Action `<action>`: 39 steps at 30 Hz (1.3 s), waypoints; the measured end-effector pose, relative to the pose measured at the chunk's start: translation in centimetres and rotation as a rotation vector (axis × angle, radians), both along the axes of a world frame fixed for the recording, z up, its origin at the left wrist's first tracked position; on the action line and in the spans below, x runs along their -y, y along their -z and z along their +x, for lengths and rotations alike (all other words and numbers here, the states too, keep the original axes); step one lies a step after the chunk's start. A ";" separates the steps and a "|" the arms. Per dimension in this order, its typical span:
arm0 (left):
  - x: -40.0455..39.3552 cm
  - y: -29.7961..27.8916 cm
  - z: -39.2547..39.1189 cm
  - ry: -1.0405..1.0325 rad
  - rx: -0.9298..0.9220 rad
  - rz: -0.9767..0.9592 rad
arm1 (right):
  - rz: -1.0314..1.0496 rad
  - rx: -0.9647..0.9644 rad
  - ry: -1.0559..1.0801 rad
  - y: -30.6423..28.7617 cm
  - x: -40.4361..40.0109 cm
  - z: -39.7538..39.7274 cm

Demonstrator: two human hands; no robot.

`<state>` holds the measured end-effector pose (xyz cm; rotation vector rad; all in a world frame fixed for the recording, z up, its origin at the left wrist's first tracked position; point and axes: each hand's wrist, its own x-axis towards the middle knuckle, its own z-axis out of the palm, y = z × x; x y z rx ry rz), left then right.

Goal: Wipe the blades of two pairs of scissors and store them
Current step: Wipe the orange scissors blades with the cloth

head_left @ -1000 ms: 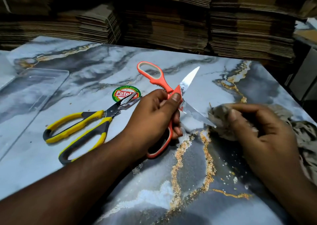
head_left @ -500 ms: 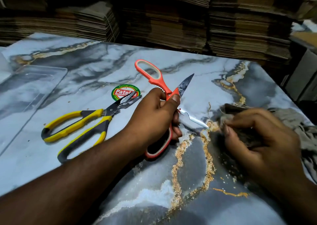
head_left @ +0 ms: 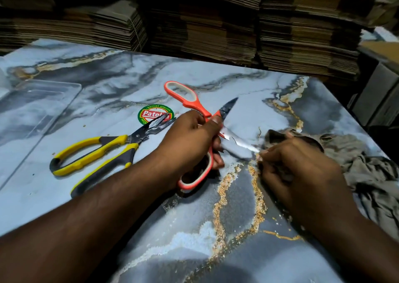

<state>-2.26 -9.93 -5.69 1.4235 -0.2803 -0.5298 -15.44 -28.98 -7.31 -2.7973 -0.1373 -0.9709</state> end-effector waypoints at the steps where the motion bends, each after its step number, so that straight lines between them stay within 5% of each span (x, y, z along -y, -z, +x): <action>1: -0.1 -0.1 0.1 -0.022 -0.028 -0.025 | 0.043 -0.007 0.030 -0.1 0.5 -0.1; 7: 0.0 0.0 -0.1 -0.001 0.021 0.020 | 0.258 0.105 0.041 -0.8 0.0 0.1; 20: -0.3 0.4 0.0 0.027 0.058 -0.018 | 0.209 -0.047 -0.139 -0.8 1.1 -0.1; 39: -0.1 1.3 -0.6 0.113 0.202 0.071 | 0.039 0.018 -0.254 -1.0 -2.0 3.0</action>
